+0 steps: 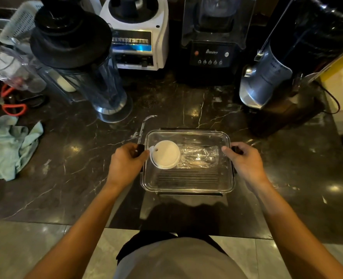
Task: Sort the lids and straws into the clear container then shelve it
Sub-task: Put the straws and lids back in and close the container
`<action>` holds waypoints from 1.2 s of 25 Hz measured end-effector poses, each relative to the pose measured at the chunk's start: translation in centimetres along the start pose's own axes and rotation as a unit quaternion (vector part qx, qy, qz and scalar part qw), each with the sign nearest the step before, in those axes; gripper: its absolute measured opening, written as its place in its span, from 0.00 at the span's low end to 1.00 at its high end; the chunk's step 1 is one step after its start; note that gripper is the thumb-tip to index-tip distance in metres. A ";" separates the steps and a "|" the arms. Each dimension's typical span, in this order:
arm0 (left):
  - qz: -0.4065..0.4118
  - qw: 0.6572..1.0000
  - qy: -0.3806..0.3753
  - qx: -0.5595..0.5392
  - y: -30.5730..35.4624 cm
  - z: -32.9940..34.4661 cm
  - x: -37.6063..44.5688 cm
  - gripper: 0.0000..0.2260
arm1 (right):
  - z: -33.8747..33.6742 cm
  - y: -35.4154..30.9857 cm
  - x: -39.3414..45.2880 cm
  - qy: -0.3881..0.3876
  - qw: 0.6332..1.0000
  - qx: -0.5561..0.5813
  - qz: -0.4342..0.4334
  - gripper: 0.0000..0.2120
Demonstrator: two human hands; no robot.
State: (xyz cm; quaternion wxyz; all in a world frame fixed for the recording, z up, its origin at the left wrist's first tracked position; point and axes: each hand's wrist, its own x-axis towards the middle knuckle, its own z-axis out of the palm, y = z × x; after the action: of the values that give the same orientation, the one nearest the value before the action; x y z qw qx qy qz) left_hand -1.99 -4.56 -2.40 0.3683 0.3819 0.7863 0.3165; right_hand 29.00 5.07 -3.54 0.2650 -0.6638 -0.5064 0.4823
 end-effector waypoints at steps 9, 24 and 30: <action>-0.001 0.997 -0.026 -0.072 -0.7 -0.3 0.3 0.09 | 0.0 0.5 -0.6 0.027 1.000 -0.001 0.008 0.07; -0.095 0.976 -0.015 -0.195 -2.6 -0.6 0.7 0.12 | 1.0 1.8 -2.3 0.077 0.994 -0.075 0.000 0.21; -0.003 0.997 -0.007 -0.072 -2.3 -0.3 0.1 0.07 | 1.8 1.0 -3.3 0.151 0.948 -0.269 -0.085 0.22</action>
State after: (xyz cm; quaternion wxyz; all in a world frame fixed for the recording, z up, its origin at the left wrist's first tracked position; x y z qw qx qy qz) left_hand -3.12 -5.71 -4.08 0.4013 0.3545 0.7600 0.3684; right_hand 27.69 1.43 -3.88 0.1903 -0.7296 -0.6262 0.1984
